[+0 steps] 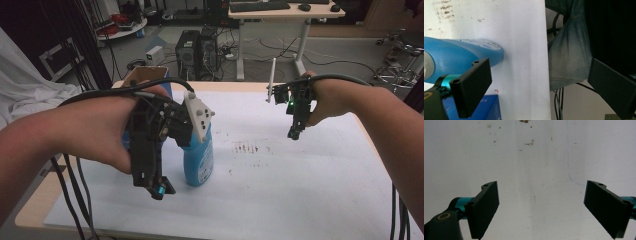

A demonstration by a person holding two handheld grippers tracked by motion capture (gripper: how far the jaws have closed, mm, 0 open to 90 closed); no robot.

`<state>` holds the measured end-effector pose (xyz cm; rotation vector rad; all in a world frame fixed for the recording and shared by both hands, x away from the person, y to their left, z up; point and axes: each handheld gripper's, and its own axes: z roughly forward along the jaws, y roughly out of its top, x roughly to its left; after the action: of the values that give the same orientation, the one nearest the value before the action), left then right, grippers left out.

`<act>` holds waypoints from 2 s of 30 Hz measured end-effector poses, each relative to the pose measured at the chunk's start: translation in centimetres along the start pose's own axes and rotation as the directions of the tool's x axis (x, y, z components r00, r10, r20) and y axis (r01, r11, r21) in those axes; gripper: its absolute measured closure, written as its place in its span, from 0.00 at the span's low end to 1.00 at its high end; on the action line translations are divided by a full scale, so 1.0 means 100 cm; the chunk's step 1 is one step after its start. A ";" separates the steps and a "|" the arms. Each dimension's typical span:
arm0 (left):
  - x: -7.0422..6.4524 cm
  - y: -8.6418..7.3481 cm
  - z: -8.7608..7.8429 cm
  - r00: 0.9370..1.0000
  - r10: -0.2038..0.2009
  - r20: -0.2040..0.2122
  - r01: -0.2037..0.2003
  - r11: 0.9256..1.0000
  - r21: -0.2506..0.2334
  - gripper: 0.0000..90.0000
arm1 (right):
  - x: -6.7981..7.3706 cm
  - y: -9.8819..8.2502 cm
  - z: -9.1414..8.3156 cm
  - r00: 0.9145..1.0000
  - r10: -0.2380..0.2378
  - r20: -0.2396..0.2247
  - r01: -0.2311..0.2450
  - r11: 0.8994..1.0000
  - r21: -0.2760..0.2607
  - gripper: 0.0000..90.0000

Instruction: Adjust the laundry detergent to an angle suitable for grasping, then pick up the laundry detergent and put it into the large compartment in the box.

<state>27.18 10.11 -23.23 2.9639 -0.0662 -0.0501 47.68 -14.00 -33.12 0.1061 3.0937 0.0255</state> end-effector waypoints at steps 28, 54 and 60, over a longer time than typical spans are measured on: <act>-0.006 0.007 0.002 0.999 -0.018 -0.027 0.019 0.999 0.028 0.06 | 0.012 0.005 -0.009 1.000 -0.014 0.020 0.014 1.000 -0.013 0.13; -0.006 0.011 0.002 0.991 -0.133 -0.016 0.133 0.991 -0.019 0.06 | 0.015 0.001 -0.012 0.999 -0.017 0.032 0.017 1.000 0.017 0.13; -0.004 0.013 0.000 0.973 -0.229 -0.005 0.229 0.973 -0.023 0.06 | 0.016 -0.001 -0.013 0.999 -0.011 0.042 0.011 1.000 0.017 0.13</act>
<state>26.76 8.85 -22.96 2.9343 0.2757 -0.0694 46.06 -14.01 -31.94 0.0888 3.0524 -0.0031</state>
